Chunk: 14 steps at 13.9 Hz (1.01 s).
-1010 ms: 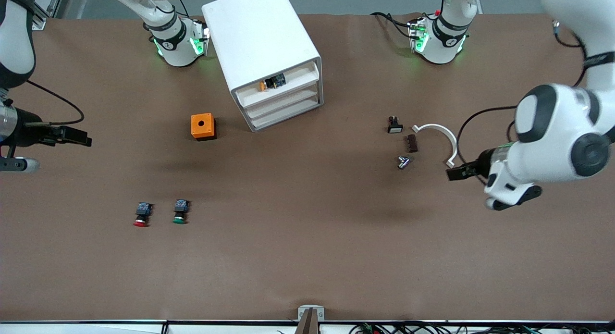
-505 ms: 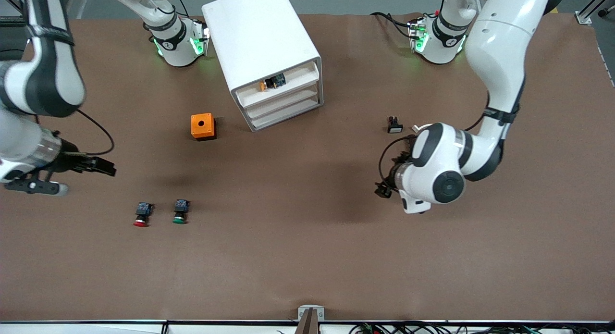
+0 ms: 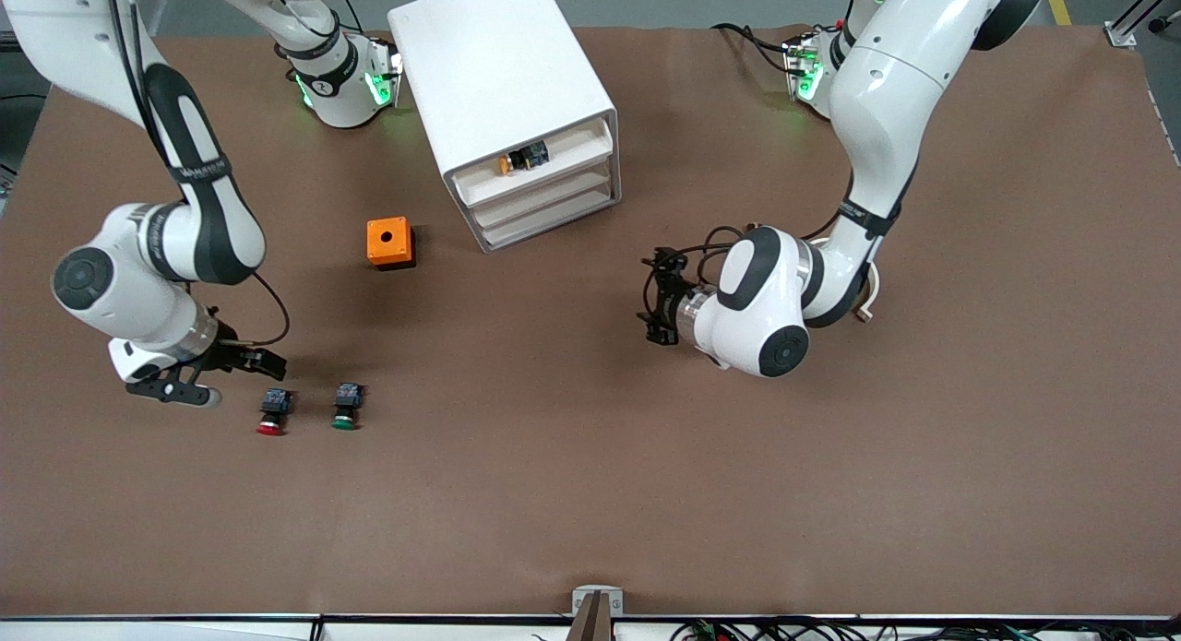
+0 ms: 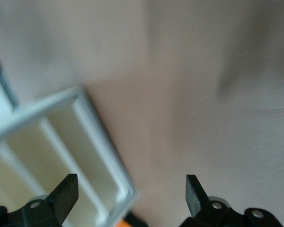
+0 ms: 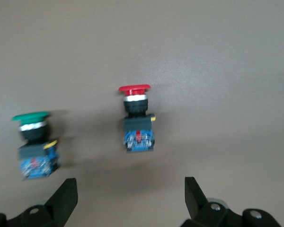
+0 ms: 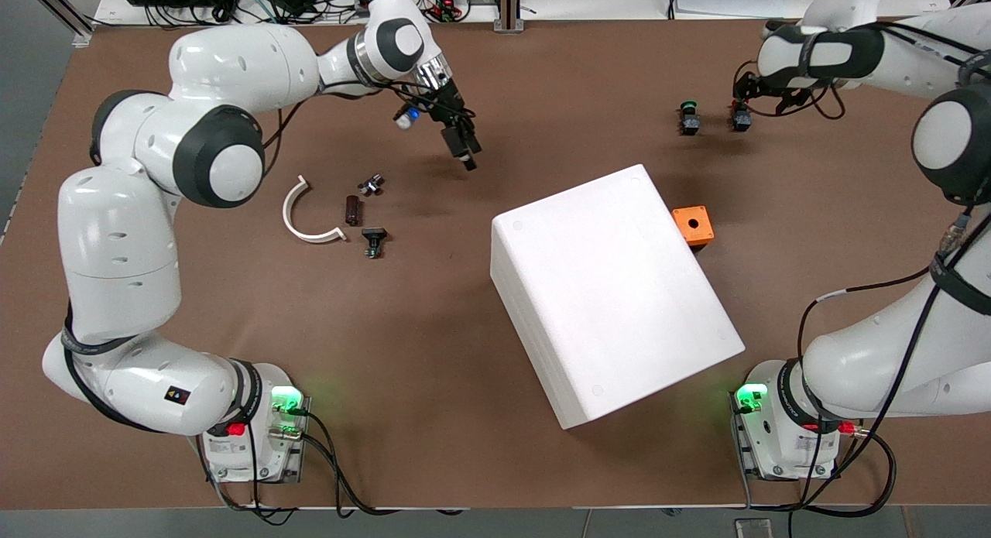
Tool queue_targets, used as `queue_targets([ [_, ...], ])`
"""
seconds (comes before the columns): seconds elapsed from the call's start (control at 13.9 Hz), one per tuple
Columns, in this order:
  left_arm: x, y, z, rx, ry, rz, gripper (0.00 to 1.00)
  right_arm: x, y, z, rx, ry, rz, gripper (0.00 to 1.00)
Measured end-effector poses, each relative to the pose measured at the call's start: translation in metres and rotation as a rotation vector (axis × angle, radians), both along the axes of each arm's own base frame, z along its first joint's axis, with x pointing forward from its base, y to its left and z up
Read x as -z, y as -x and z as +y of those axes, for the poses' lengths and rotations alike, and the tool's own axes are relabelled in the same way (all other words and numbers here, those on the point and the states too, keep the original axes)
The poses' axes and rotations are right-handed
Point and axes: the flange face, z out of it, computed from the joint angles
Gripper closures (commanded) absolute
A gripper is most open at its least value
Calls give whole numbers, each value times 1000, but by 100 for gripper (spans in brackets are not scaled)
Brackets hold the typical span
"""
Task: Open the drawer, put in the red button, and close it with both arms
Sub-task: 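Grasp the red button with the right gripper while the left gripper grips the drawer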
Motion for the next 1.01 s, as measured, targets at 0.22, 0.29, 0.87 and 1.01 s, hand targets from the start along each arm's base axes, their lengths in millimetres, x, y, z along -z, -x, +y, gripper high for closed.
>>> queue_targets([
  [0.22,14,12,-16,-183,-47,210,12,37,-8,-1,12,3,-15,0],
  [0.29,19,21,-27,-196,-73,253,21,44,-12,-1,19,3,-15,0],
  [0.87,53,78,-73,-180,-29,588,43,59,-24,1,48,0,-12,100],
  [1.01,59,88,-82,-178,-13,634,47,57,-26,1,69,-3,-5,100],
])
